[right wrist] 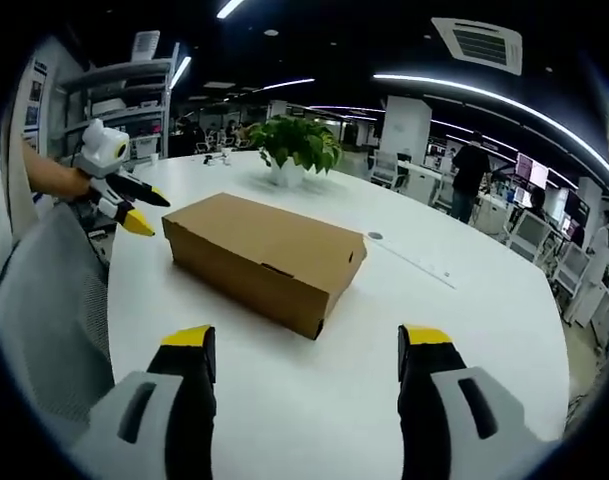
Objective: Operate the shoe box by opening the lid, removing the specified soft item, and placing it in the target area until the item is outside and the box remains undamaged.
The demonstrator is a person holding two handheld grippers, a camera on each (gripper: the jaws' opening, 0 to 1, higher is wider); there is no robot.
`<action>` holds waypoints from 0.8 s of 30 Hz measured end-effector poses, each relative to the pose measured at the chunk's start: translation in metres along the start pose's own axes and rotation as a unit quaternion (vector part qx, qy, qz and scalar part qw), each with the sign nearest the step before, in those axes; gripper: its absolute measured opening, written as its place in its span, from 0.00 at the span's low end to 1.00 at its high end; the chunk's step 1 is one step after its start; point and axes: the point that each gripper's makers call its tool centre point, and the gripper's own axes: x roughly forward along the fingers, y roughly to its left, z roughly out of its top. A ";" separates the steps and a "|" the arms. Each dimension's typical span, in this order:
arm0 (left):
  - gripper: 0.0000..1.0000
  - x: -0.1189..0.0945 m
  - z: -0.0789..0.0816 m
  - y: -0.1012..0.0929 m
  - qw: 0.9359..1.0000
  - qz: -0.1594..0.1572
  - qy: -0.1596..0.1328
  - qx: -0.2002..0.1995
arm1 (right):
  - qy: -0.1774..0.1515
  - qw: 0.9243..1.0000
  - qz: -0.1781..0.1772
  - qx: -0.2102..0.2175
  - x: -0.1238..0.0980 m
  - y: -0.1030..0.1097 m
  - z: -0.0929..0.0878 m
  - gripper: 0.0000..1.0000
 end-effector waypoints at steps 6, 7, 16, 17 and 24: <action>0.66 0.004 -0.004 0.004 1.000 0.006 0.004 -0.005 | -0.001 1.000 0.012 -0.011 0.011 -0.004 0.001 0.66; 0.66 0.006 -0.004 0.005 1.000 0.008 0.004 -0.008 | -0.001 1.000 0.014 -0.012 0.013 -0.004 0.000 0.65; 0.62 0.016 -0.006 0.008 1.000 0.013 0.007 -0.010 | 0.002 0.999 0.030 -0.024 0.032 -0.010 0.000 0.61; 0.61 0.017 -0.006 0.008 1.000 0.013 0.007 -0.011 | 0.003 0.999 0.031 -0.025 0.034 -0.011 0.000 0.60; 0.58 0.026 -0.004 0.006 1.000 0.012 0.007 -0.011 | 0.005 0.999 0.039 -0.028 0.052 -0.016 0.001 0.55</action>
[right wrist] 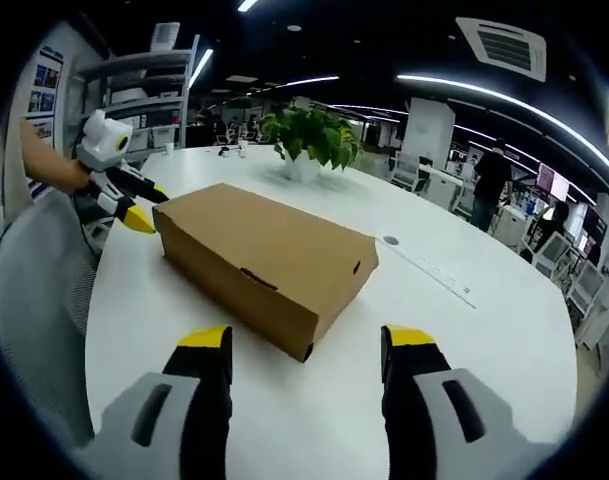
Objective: Operate the shoe box by opening the lid, removing the specified soft item, and placing it in the target area until the item is outside and the box remains undamaged.
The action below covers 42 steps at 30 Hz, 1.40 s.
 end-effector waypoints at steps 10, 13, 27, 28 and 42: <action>0.53 0.008 0.002 0.000 1.000 0.011 -0.003 -0.012 | 0.008 1.000 0.022 -0.007 0.026 0.000 0.000 0.46; 0.51 0.009 0.002 0.002 1.000 0.016 -0.004 -0.017 | 0.012 0.999 0.030 -0.009 0.034 0.000 0.000 0.45; 0.51 0.011 0.002 0.001 1.000 0.015 -0.002 -0.015 | 0.024 0.999 0.049 -0.001 0.054 0.009 -0.004 0.42; 0.51 0.011 0.002 0.001 1.000 0.014 -0.001 -0.014 | 0.023 0.999 0.048 0.000 0.054 0.009 -0.004 0.42; 0.50 0.010 0.002 0.015 1.000 -0.001 0.006 0.004 | 0.031 0.999 0.032 0.015 0.054 0.022 0.000 0.41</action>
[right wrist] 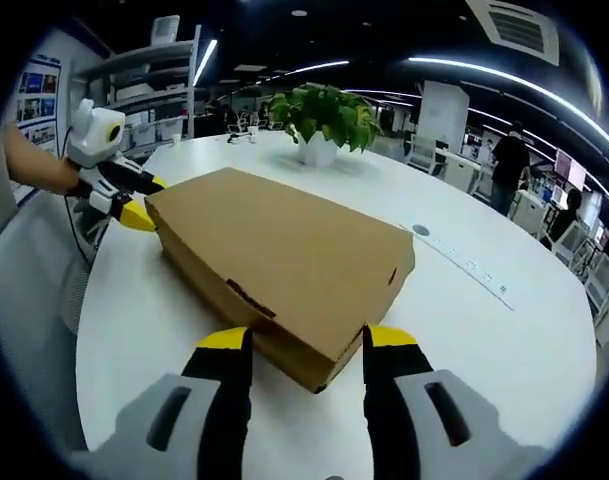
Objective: Operate the shoe box by opening the lid, removing the specified soft item, and placing it in the target area until the item is outside and the box remains undamaged.
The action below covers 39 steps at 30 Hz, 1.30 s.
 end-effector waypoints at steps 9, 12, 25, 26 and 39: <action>0.50 -0.002 -0.003 0.010 1.000 -0.012 0.008 0.012 | 0.002 1.000 -0.017 0.014 0.001 0.013 0.002 0.40; 0.50 -0.004 -0.004 0.012 1.000 -0.016 0.009 0.018 | 0.004 1.000 -0.023 0.020 0.000 0.018 0.002 0.40; 0.50 -0.009 -0.009 0.022 0.998 -0.037 0.022 0.044 | 0.012 0.998 -0.047 0.043 -0.004 0.039 0.001 0.40; 0.50 -0.010 -0.009 0.023 0.998 -0.039 0.023 0.045 | 0.012 0.998 -0.048 0.045 -0.004 0.040 0.001 0.40; 0.50 -0.020 -0.014 0.031 0.995 -0.061 0.033 0.066 | 0.017 0.995 -0.068 0.068 -0.005 0.064 0.002 0.39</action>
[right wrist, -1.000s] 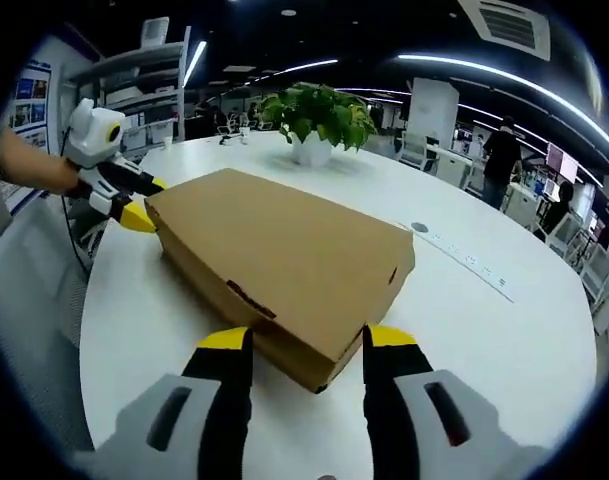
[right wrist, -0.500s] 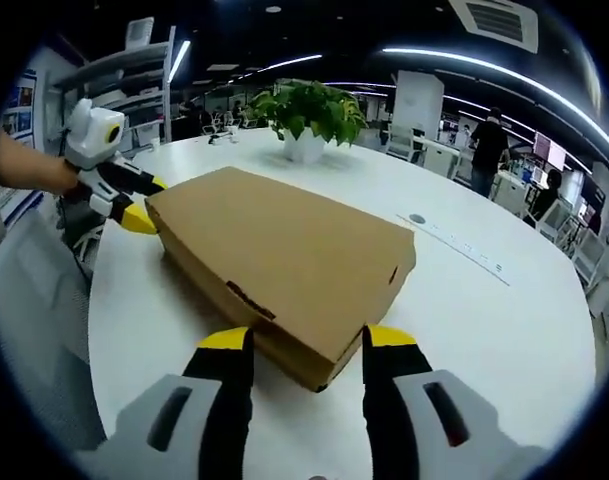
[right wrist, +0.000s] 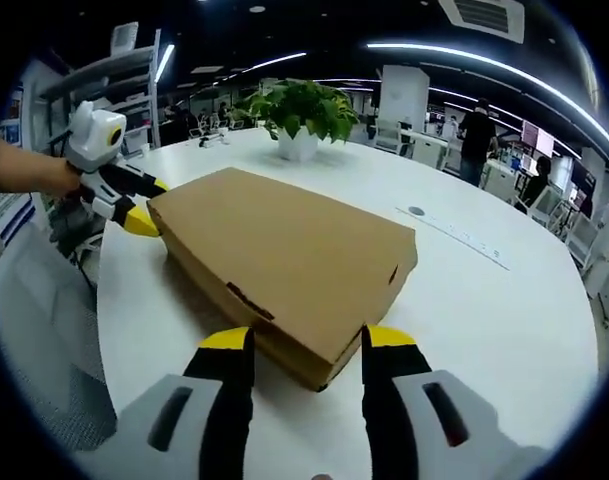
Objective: Operate the shoe box by opening the lid, removing the specified soft item, and placing it in the target area until the item is outside and the box remains undamaged.
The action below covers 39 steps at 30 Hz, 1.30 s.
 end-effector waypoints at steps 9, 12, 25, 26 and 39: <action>0.50 -0.008 -0.003 0.003 1.000 -0.018 0.007 0.015 | -0.001 1.000 -0.014 0.016 -0.004 0.016 -0.001 0.39; 0.50 -0.011 -0.005 0.005 0.999 -0.024 0.009 0.020 | -0.002 1.000 -0.016 0.021 -0.005 0.021 -0.001 0.39; 0.50 -0.021 -0.013 0.013 0.998 -0.046 0.021 0.038 | 0.001 1.000 -0.016 0.019 -0.013 0.044 -0.005 0.36; 0.50 -0.022 -0.013 0.013 0.998 -0.047 0.021 0.039 | 0.001 1.000 -0.016 0.019 -0.014 0.047 -0.005 0.36; 0.50 -0.032 -0.023 0.015 0.997 -0.059 0.028 0.050 | -0.002 1.000 -0.015 0.020 -0.021 0.067 -0.009 0.35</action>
